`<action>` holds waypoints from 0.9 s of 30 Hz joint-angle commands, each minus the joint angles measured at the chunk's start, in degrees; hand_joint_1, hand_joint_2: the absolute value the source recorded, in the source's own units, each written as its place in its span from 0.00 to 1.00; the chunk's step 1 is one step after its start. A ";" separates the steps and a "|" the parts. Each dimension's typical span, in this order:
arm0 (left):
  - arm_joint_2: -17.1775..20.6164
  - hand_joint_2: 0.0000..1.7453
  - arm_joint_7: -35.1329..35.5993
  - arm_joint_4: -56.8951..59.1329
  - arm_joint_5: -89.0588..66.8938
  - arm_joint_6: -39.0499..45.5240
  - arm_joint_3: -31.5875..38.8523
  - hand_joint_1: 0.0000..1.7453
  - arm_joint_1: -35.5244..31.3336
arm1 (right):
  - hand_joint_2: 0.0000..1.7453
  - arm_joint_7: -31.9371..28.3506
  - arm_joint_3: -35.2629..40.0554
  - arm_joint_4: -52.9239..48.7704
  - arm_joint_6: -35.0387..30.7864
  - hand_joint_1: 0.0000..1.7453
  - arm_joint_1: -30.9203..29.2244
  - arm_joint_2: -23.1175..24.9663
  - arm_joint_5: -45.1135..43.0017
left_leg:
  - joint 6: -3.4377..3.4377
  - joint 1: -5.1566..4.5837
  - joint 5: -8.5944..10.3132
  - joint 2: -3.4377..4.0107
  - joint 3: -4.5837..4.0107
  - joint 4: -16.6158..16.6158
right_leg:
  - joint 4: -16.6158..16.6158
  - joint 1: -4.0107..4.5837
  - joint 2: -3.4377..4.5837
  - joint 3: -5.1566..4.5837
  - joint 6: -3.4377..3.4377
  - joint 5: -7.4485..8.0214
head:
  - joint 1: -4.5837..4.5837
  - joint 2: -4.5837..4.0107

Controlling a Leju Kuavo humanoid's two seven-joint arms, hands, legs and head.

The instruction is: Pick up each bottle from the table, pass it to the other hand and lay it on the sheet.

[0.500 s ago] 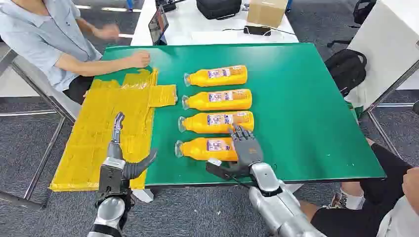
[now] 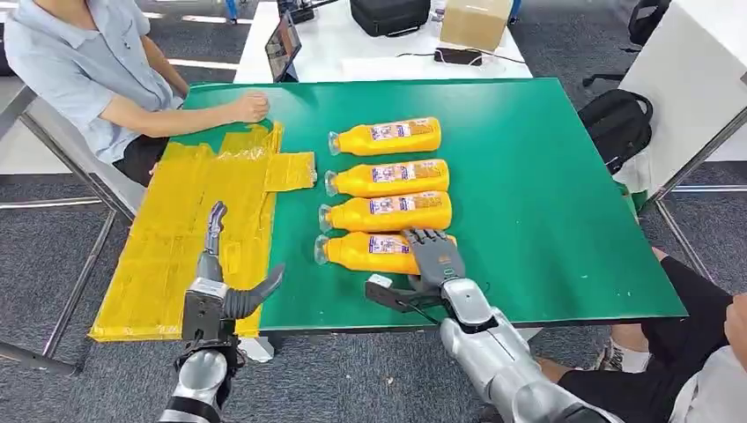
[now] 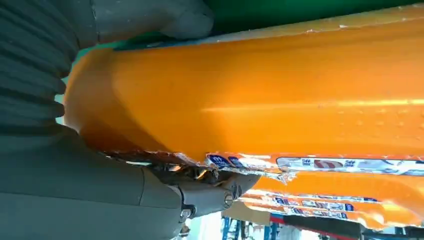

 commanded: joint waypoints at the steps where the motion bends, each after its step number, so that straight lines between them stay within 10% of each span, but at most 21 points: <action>1: 1.21 1.00 0.35 2.39 0.57 -0.66 -0.23 0.00 -1.74 | 1.00 -1.19 0.39 4.27 1.77 1.00 1.98 0.12 -0.86 | -0.03 0.07 0.09 -0.08 -0.02 -0.05 | -0.10 0.08 -0.11 0.06 -0.08 0.09 | 0.02 0.00; 10: 1.21 1.00 0.25 2.17 0.59 -1.06 -0.33 0.00 -2.15 | 1.00 -2.52 -0.20 3.55 2.79 1.00 2.78 0.25 -4.19 | -0.03 0.09 0.13 -0.10 0.05 -0.05 | -0.11 0.09 -0.15 0.12 -0.09 0.11 | 0.02 0.00; 18: -3.49 1.00 4.57 5.30 21.73 -7.59 6.36 0.00 -6.20 | 1.00 -34.79 -10.38 -6.98 3.99 1.00 5.93 4.44 -35.00 | -0.04 0.18 0.22 0.13 -0.06 0.03 | -0.08 0.18 0.09 -0.05 -0.15 0.28 | 0.02 0.00; 27: -2.57 1.00 6.20 6.42 27.23 -12.19 3.04 0.00 -4.40 | 1.00 -39.71 -8.57 -23.18 -2.51 1.00 9.17 6.29 -43.28 | 0.03 0.07 0.07 0.31 -0.23 0.07 | 0.09 0.12 0.28 -0.27 -0.05 0.13 | 0.00 0.00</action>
